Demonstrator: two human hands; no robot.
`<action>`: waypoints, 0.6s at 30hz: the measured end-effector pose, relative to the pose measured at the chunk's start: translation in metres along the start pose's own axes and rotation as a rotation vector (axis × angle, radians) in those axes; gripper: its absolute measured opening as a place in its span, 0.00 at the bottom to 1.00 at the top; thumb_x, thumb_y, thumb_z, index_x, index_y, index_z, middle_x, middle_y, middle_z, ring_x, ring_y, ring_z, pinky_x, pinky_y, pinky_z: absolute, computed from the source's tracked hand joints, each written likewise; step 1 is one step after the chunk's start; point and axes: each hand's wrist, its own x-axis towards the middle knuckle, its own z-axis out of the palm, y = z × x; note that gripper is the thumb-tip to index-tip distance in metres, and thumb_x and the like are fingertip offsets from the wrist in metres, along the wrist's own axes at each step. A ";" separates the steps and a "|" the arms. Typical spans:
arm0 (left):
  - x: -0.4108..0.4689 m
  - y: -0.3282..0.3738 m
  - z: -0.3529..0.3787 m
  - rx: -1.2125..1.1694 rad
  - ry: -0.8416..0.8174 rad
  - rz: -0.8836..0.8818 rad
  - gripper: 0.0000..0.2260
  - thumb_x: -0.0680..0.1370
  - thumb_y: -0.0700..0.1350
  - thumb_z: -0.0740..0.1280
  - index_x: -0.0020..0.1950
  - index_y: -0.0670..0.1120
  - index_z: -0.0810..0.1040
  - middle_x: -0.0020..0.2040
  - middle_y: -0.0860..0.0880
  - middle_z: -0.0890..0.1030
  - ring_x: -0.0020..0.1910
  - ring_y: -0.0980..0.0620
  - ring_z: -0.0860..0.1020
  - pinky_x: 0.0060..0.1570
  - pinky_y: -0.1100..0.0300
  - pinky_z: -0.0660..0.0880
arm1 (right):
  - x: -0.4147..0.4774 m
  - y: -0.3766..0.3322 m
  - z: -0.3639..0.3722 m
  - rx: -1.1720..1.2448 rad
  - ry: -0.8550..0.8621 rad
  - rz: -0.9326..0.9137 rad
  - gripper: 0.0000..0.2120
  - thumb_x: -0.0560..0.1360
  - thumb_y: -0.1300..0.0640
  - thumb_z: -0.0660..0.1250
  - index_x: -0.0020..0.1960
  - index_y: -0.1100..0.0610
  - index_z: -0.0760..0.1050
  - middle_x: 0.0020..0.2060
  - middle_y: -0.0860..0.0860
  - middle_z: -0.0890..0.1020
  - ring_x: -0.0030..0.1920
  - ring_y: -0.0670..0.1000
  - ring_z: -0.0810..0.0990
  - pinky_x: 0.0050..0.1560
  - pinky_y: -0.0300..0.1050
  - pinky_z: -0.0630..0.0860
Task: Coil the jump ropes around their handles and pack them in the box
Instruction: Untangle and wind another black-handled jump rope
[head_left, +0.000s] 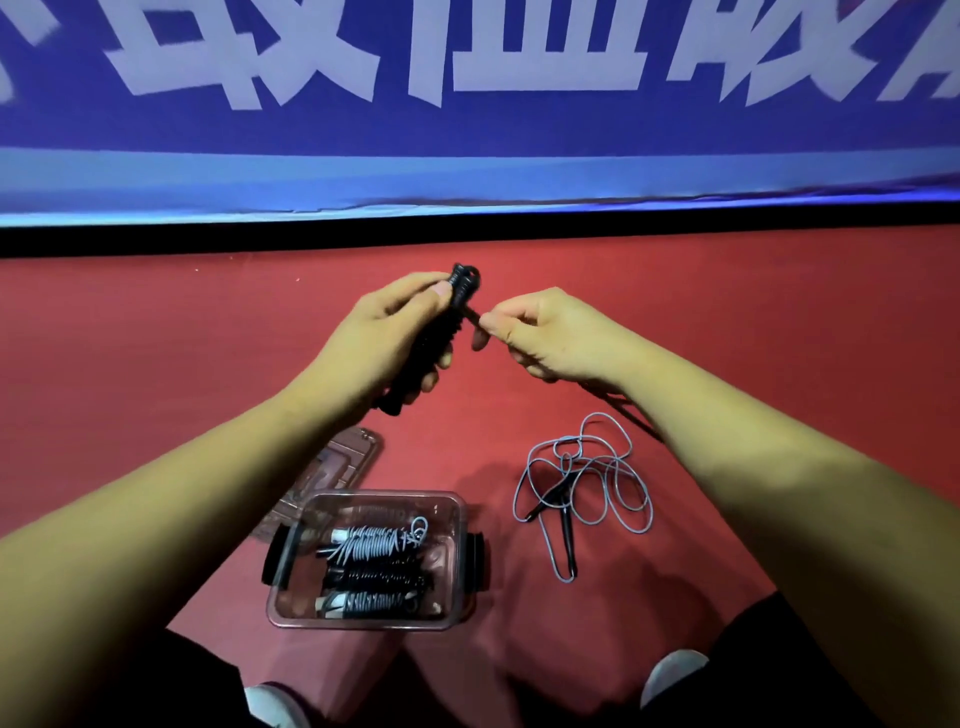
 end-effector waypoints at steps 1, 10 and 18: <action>0.003 0.000 -0.005 0.010 0.022 -0.013 0.08 0.83 0.51 0.60 0.55 0.53 0.78 0.33 0.44 0.77 0.27 0.47 0.72 0.26 0.62 0.66 | -0.001 -0.001 0.000 -0.051 -0.022 -0.017 0.12 0.81 0.52 0.63 0.49 0.58 0.81 0.28 0.54 0.66 0.23 0.48 0.63 0.25 0.37 0.63; 0.018 -0.013 -0.023 0.459 -0.012 0.009 0.09 0.78 0.54 0.69 0.56 0.55 0.74 0.37 0.46 0.82 0.27 0.50 0.76 0.24 0.59 0.71 | -0.009 -0.019 0.001 -0.594 -0.023 -0.092 0.13 0.81 0.52 0.61 0.47 0.58 0.81 0.30 0.47 0.74 0.31 0.44 0.69 0.32 0.39 0.64; 0.022 -0.036 -0.023 1.115 -0.108 0.054 0.16 0.75 0.60 0.70 0.54 0.56 0.69 0.44 0.47 0.82 0.43 0.41 0.80 0.42 0.50 0.77 | -0.015 -0.025 0.004 -0.641 -0.011 -0.154 0.08 0.77 0.53 0.68 0.43 0.57 0.81 0.30 0.47 0.75 0.35 0.50 0.73 0.34 0.44 0.64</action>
